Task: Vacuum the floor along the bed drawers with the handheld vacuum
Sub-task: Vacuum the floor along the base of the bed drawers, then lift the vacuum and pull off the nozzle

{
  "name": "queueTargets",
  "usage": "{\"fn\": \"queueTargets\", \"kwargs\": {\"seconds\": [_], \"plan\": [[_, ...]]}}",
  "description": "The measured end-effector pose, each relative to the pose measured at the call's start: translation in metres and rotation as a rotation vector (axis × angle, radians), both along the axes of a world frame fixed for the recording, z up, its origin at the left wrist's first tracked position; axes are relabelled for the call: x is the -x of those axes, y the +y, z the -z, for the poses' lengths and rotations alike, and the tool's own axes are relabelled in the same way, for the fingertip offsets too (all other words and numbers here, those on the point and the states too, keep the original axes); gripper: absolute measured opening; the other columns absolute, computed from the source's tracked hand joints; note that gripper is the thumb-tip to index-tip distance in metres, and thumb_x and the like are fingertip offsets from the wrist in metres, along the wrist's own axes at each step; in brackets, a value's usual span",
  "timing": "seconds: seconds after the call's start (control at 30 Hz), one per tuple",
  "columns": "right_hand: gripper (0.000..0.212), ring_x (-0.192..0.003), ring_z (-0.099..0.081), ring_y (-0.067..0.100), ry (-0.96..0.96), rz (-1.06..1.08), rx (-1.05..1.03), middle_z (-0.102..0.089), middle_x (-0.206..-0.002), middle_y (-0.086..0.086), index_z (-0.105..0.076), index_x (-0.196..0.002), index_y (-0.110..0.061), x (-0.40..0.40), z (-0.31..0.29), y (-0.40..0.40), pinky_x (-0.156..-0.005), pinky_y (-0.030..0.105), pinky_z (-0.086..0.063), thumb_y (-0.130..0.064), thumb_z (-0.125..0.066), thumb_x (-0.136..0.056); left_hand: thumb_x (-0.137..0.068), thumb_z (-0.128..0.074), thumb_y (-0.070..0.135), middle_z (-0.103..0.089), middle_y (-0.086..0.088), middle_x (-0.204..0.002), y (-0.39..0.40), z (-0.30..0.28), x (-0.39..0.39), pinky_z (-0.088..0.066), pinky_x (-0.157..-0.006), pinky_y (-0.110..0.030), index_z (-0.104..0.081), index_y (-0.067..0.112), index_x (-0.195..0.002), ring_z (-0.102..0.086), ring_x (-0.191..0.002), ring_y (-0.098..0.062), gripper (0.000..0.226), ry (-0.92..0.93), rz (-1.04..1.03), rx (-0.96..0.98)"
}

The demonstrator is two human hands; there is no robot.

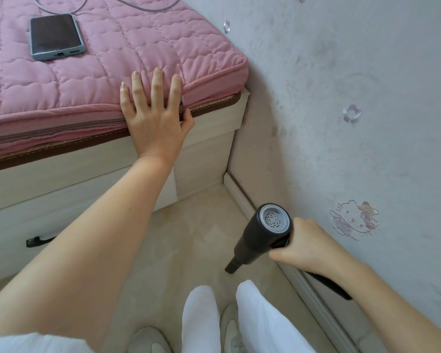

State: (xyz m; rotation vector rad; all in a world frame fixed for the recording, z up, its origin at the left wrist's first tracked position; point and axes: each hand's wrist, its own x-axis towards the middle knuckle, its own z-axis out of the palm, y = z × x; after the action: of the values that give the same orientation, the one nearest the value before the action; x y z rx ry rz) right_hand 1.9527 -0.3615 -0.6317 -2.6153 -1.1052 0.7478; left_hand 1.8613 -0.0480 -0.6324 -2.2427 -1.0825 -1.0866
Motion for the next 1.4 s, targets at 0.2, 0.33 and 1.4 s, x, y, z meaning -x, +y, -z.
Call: {"fn": "queueTargets", "kwargs": {"seconds": [0.2, 0.33, 1.4], "plan": [[0.029, -0.053, -0.047, 0.017, -0.033, -0.008, -0.044, -0.052, -0.051, -0.002, -0.045, -0.057, -0.02, -0.006, 0.006, 0.007, -0.049, 0.026, -0.039, -0.046, -0.055, -0.049, -0.098, -0.046, 0.04, -0.054, -0.014, -0.145, 0.0, -0.001, -0.001, -0.036, -0.111, -0.064, -0.053, 0.02, -0.141, -0.048, -0.133, -0.047, 0.048, 0.01, -0.015, -0.012], [0.025, -0.051, -0.044, 0.016, -0.039, 0.015, -0.066, -0.051, -0.05, -0.002, -0.045, -0.057, -0.02, -0.009, 0.013, 0.013, -0.049, 0.026, -0.039, -0.04, -0.059, -0.052, -0.098, -0.046, 0.041, -0.055, -0.013, -0.144, 0.0, -0.001, -0.001, -0.037, -0.11, -0.063, -0.054, 0.021, -0.141, -0.049, -0.133, -0.046, 0.048, 0.016, -0.024, -0.022], [0.012, -0.058, -0.051, 0.031, 0.82, -0.049, -0.781, -0.055, -0.068, 0.02, -0.057, -0.072, -0.003, 0.042, -0.158, 0.036, -0.061, 0.04, -0.048, -0.009, -0.063, -0.081, -0.071, -0.079, 0.025, -0.064, -0.003, -0.102, -0.128, -0.126, 0.132, -0.053, -0.063, -0.038, -0.061, 0.014, -0.119, -0.064, -0.079, -0.032, 0.053, 0.022, 0.438, 0.389]]}}
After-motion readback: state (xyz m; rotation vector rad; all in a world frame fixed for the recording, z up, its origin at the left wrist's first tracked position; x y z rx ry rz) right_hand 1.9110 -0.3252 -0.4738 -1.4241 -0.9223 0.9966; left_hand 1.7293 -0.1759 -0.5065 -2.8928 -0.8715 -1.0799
